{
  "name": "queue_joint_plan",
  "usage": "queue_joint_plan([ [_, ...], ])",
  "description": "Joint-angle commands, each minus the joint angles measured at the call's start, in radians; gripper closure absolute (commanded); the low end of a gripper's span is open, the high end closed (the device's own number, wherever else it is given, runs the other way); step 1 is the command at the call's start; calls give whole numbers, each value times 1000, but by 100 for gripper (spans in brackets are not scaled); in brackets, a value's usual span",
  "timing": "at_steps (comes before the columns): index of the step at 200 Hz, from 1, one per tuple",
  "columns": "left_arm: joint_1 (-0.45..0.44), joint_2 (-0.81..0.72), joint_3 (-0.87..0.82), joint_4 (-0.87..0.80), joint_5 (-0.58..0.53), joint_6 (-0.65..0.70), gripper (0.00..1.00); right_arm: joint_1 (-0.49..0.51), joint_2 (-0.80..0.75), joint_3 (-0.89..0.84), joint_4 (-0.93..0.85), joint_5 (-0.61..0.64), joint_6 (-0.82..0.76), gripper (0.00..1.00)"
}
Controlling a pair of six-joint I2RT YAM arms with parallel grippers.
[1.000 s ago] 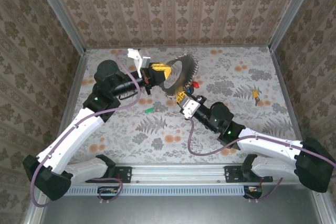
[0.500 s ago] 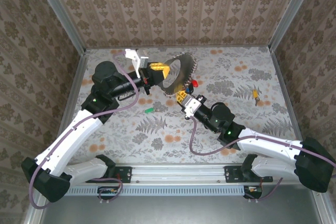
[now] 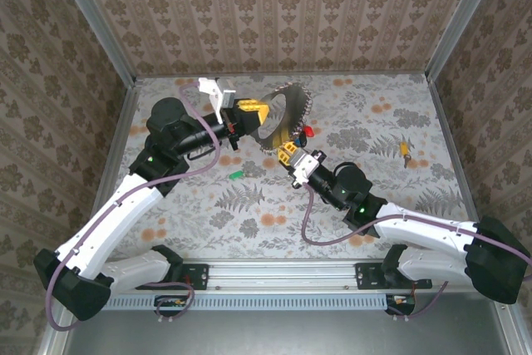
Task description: Put the keys on the keyring
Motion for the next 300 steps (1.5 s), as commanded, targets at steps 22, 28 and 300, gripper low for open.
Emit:
queue_joint_plan([
  [22,-6,-22,-2,53,-12,10,100,-3,0,-8,56,-17,36,90],
  [28,-6,-21,-2,51,-13,10,100,-4,1,-10,57,-15,37,92],
  [300,21,34,-232,121,-464,-532,85,-111,-69,138,-489,-36,429,100],
])
